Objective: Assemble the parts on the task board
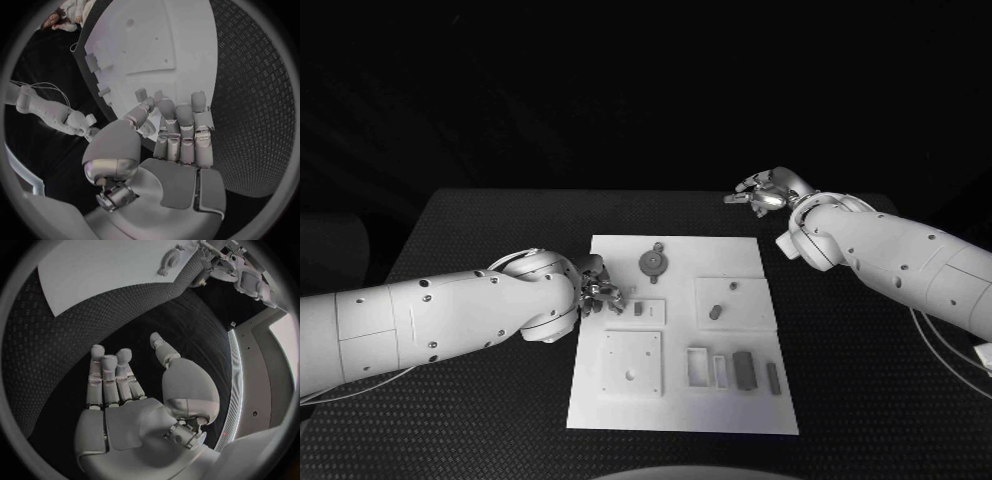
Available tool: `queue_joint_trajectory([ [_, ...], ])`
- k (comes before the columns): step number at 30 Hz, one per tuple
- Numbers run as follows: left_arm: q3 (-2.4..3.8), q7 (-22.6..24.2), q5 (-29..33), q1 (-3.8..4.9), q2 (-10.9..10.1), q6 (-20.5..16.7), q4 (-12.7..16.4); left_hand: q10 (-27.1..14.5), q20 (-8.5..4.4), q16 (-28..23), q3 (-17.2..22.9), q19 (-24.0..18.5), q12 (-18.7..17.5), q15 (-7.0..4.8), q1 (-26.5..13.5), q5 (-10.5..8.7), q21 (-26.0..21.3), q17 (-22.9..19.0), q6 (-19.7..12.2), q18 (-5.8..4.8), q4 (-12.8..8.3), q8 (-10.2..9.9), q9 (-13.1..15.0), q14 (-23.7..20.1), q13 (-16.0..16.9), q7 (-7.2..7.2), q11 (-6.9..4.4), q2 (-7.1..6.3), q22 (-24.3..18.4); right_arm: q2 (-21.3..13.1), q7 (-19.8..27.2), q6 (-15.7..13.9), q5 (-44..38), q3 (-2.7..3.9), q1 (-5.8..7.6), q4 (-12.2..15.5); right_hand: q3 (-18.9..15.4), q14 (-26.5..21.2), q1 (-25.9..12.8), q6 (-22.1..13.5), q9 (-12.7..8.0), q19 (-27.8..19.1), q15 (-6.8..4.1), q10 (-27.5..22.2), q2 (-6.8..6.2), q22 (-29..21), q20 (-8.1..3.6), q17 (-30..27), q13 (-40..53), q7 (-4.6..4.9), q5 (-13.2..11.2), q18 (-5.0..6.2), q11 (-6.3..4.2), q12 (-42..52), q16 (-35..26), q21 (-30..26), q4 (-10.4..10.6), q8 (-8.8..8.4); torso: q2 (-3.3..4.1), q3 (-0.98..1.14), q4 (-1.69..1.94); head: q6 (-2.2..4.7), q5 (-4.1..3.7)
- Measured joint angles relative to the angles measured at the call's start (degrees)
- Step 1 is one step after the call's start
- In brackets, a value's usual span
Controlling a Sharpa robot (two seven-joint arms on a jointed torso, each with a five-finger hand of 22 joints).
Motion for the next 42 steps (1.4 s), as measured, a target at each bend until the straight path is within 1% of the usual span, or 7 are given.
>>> queue_joint_trajectory([
  [26, 0.01, -0.10, -1.00, -0.08, -0.18, 1.35, 0.10, 0.25, -0.12, 0.00, -0.24, 0.30, 0.22, -0.18, 0.00, -0.18, 0.00, 0.04, 0.04, -0.01, 0.08, 0.20, 0.00, 0.19, 0.04, -0.05, -0.10, 0.00, -0.01, 0.04, 0.00, 0.06, 0.01, 0.00, -0.18, -0.03, 0.00, -0.07, 0.00, 0.00, -0.04, 0.00, 0.10, 0.00, 0.00, 0.04, 0.00, -0.07, -0.05, 0.00, 0.00, 0.00, 0.00, 0.00, 0.00, 0.00, 0.00, -0.01, -0.01, 0.01, 0.02, -0.40, 0.03],
  [42, 0.07, -0.04, -1.10, -0.17, 0.09, 1.45, -0.31, 0.35, -0.11, -0.01, -0.04, 0.30, 0.22, -0.18, 0.00, 0.00, 0.00, 0.03, 0.15, 0.00, 0.06, 0.58, 0.02, 0.18, 0.09, -0.17, -0.02, 0.00, 0.00, 0.06, 0.01, 0.11, 0.01, 0.00, -0.26, -0.03, 0.00, -0.23, 0.00, -0.06, -0.04, 0.00, -0.03, -0.01, 0.00, 0.03, 0.00, -0.06, -0.11, 0.06, 0.00, 0.00, 0.00, 0.22, 0.00, 0.00, 0.00, -0.01, -0.01, 0.01, 0.00, -0.37, -0.04],
])
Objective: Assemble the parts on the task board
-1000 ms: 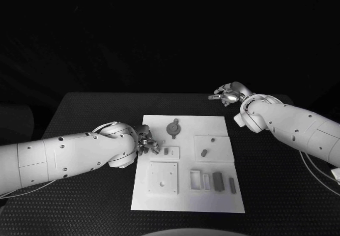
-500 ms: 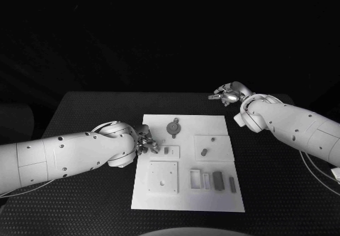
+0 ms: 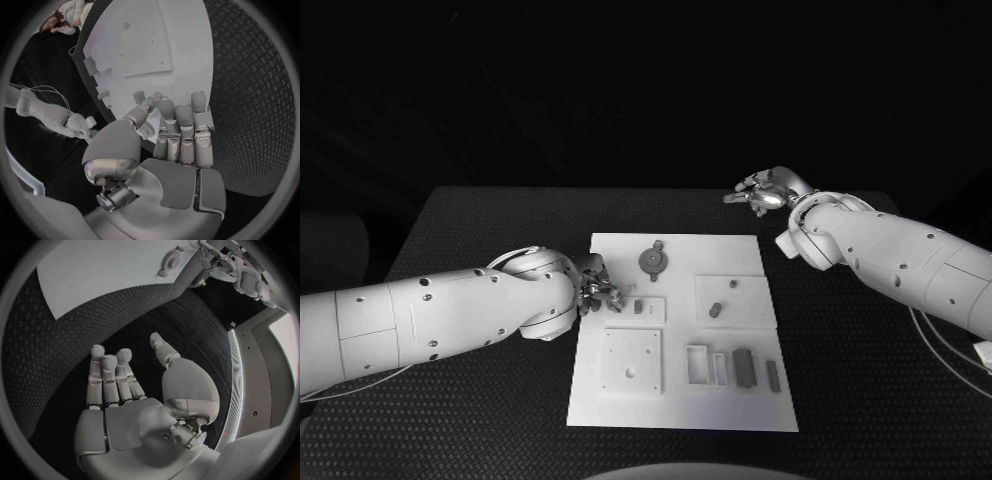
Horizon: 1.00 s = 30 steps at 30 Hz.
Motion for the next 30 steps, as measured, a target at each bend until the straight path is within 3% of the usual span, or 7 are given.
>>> queue_joint_trajectory([
  [25, 0.05, 0.03, -0.93, -0.08, 0.89, 0.00, -0.34, 1.13, -0.52, 2.05, -0.58, 1.56, 2.24, -0.51, -0.94, 0.89, 1.53, 0.82, 1.14, -0.01, 1.53, 3.85, 0.87, 1.34, 0.96, -0.07, -0.68, -0.95, 0.00, 0.01, 0.00, 0.11, 0.01, 0.00, -0.12, 0.00, 0.00, 0.15, 0.00, -0.01, -0.05, 0.00, -0.08, 0.00, 0.00, 0.04, 0.00, -0.05, -0.11, 0.01, 0.00, -0.01, 0.00, 0.00, 0.00, 0.00, 0.00, 0.00, 0.01, 0.02, 0.01, -0.27, 0.01],
  [30, 0.01, 0.15, -1.18, -0.21, 1.26, 0.07, -0.18, 1.25, -0.44, 2.29, -0.59, 1.65, 2.49, -0.52, -1.18, 0.89, 1.70, 0.96, 1.23, -0.01, 1.53, 5.55, 0.88, 1.36, 1.11, -0.17, -0.63, -1.18, 0.00, 0.01, 0.00, 0.14, 0.01, 0.00, -0.12, 0.00, 0.00, 0.16, 0.00, -0.01, -0.05, 0.00, -0.07, 0.00, 0.00, 0.04, 0.00, -0.05, -0.11, 0.01, 0.00, 0.00, 0.00, 0.00, 0.00, 0.00, 0.00, 0.00, 0.01, 0.01, -0.01, -0.27, 0.01],
])
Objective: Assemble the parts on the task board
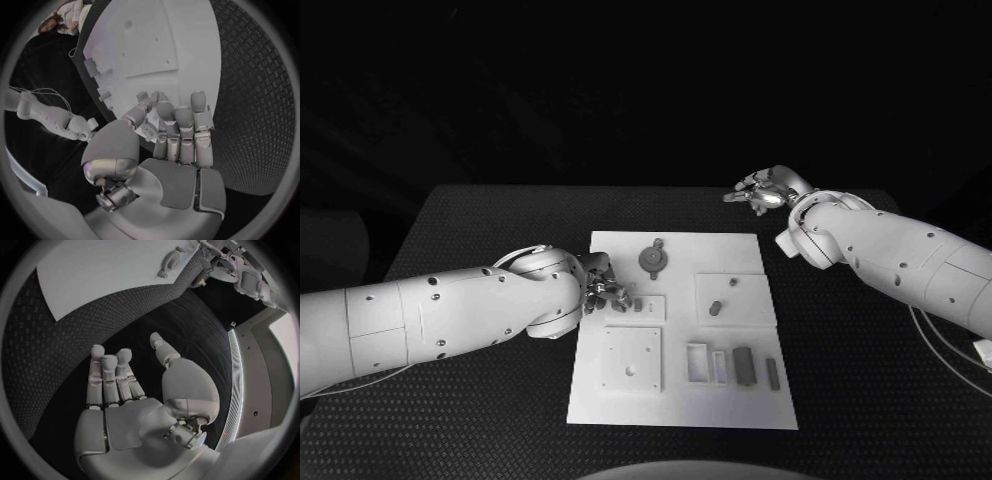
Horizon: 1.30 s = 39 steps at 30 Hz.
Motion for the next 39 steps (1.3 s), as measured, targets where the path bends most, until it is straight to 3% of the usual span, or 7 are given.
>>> queue_joint_trajectory([
  [13, 0.00, 0.27, -1.00, -0.05, -0.08, 0.61, 0.04, 0.19, 0.01, 0.38, 0.17, 0.01, 0.62, 0.00, 0.03, 0.21, 0.36, 0.19, 0.10, 0.00, -0.18, 1.08, 0.01, 0.02, 0.15, -0.12, -0.17, 0.03, -0.01, -0.04, 0.00, 0.04, 0.00, 0.00, -0.01, 0.01, 0.00, 0.01, -0.24, 0.00, 0.00, 0.00, 0.02, 0.00, 0.24, -0.01, 0.00, -0.05, -0.05, 0.00, 0.00, 0.00, 0.00, 0.00, 0.23, 0.00, 0.00, 0.00, 0.00, 0.02, -0.01, 0.05, 0.03],
  [29, 0.00, 0.29, -2.85, -0.10, -0.62, 0.68, -0.35, 0.21, 0.02, 0.82, 0.25, 0.00, 0.84, 0.08, 0.03, 0.20, 0.74, 0.32, 0.15, 0.00, -0.58, 1.45, 3.25, 0.09, 0.20, -0.18, -0.17, 0.03, -0.01, -0.08, 0.00, 0.06, 0.00, -0.01, -0.04, 0.03, 0.00, -0.10, -0.24, 0.00, 0.01, 0.00, -0.03, 0.00, 0.24, 0.04, 0.00, -0.10, -0.05, 0.00, 0.00, 0.00, 0.00, 0.00, 0.23, 0.00, 0.00, 0.00, 0.00, -0.03, 0.02, 0.10, -0.10],
  [39, 0.00, 0.32, -3.64, -0.16, -0.52, 0.72, -0.42, 0.31, 0.11, 0.82, 0.09, 0.08, 0.84, 0.07, 0.02, 0.33, 0.97, 0.38, 0.20, 0.00, -0.74, 1.74, 3.34, 0.12, 0.19, -0.23, -0.10, 0.03, -0.02, -0.08, 0.01, 0.07, 0.00, -0.01, -0.05, 0.07, 0.00, -0.19, -0.24, -0.01, -0.04, 0.00, 0.01, 0.00, 0.24, 0.03, 0.00, -0.10, -0.10, 0.01, 0.00, 0.00, 0.00, 0.00, 0.23, 0.00, 0.00, 0.00, 0.00, -0.04, 0.03, 0.10, -0.16],
])
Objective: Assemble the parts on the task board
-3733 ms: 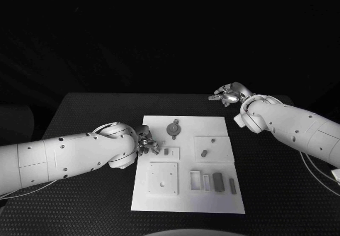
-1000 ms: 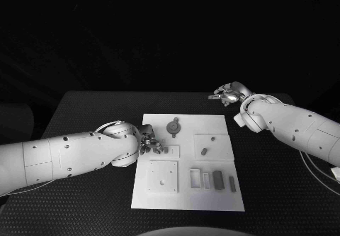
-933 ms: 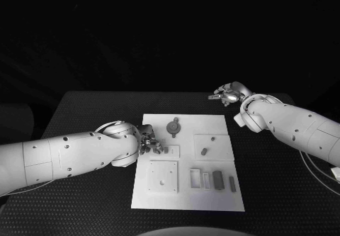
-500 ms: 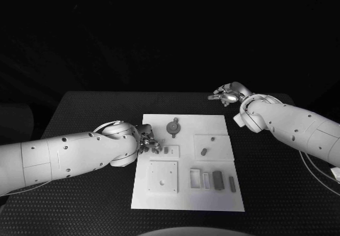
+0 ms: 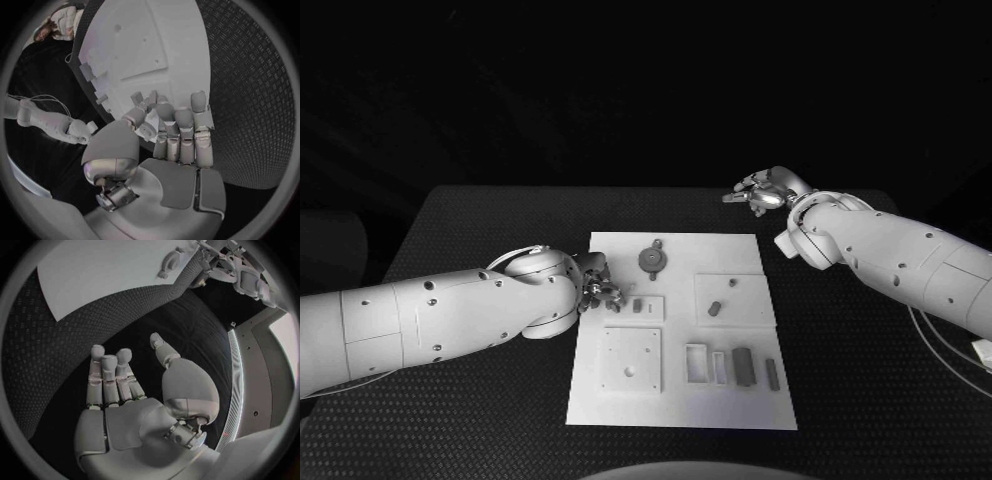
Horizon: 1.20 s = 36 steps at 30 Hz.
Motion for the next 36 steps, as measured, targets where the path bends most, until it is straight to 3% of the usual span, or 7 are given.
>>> queue_joint_trajectory([
  [12, -0.04, 0.02, -0.70, -0.12, -0.10, -0.38, 0.54, 0.14, -0.20, 0.23, -0.01, 0.21, 0.23, -0.15, 0.00, 0.00, 0.22, 0.06, 0.08, 0.16, -0.01, 0.31, 0.01, 0.19, -0.01, -0.08, -0.06, 0.00, 0.00, 0.04, 0.00, 0.01, 0.00, 0.00, -0.01, 0.02, 0.16, 0.00, 0.00, 0.00, 0.00, 0.00, 0.01, 0.00, 0.00, -0.01, 0.00, -0.01, -0.06, 0.00, 0.00, 0.00, 0.00, 0.00, 0.00, 0.00, -0.16, 0.00, -0.01, 0.02, -0.01, -0.10, 0.06],
  [23, -0.02, 0.42, -0.80, -0.49, -2.11, -1.43, 2.64, 0.17, -0.19, 0.23, -0.16, 0.22, 0.23, 0.04, 0.00, -0.07, 0.44, 0.06, 0.09, 0.18, -0.16, 0.30, -0.02, 0.38, -0.01, -0.08, -0.39, 0.00, 0.03, -0.10, 0.01, 0.02, 0.00, 0.00, -0.11, 0.03, 0.16, 0.06, 0.00, 0.00, 0.01, 0.00, 0.08, 0.00, 0.00, -0.02, 0.00, -0.05, -0.05, 0.00, 0.00, 0.00, 0.00, 0.22, 0.00, 0.00, -0.16, 0.00, 0.00, 0.02, -0.04, -0.04, -0.08],
  [36, -0.05, 1.35, -1.30, -0.52, -2.83, -5.04, 2.94, 0.19, -0.30, 0.23, -0.24, 0.51, 0.23, -0.17, 0.00, 0.12, 0.67, 0.05, 0.21, 0.18, -0.24, 0.64, 0.00, 0.60, -0.09, -0.21, -0.38, 0.00, 0.03, -0.18, 0.01, 0.02, 0.00, 0.00, -0.15, 0.03, 0.16, 0.08, 0.00, 0.00, 0.01, 0.00, 0.10, 0.00, 0.00, 0.03, 0.00, -0.10, -0.10, 0.00, 0.00, 0.00, 0.00, 0.23, 0.00, 0.00, -0.16, 0.00, 0.00, 0.01, -0.01, -0.04, -0.21],
])
